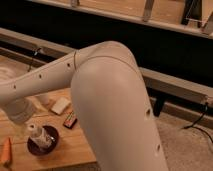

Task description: Place the bottle in the ceramic bowl

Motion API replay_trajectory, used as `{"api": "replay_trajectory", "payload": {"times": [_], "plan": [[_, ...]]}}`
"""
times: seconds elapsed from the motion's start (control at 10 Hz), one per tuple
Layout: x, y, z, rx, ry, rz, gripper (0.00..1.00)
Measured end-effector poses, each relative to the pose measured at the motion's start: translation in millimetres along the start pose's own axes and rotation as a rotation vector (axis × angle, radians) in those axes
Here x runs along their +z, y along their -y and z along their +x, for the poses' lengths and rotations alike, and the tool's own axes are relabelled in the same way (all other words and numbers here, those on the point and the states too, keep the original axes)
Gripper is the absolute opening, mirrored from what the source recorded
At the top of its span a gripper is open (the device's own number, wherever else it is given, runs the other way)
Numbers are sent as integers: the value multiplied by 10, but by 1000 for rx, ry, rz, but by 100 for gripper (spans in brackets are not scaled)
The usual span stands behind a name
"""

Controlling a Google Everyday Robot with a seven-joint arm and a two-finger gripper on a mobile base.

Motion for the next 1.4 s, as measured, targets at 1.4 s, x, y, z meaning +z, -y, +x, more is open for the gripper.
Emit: {"api": "replay_trajectory", "payload": {"times": [1.4], "plan": [[-5, 1147, 82, 435, 55, 6, 80]]}}
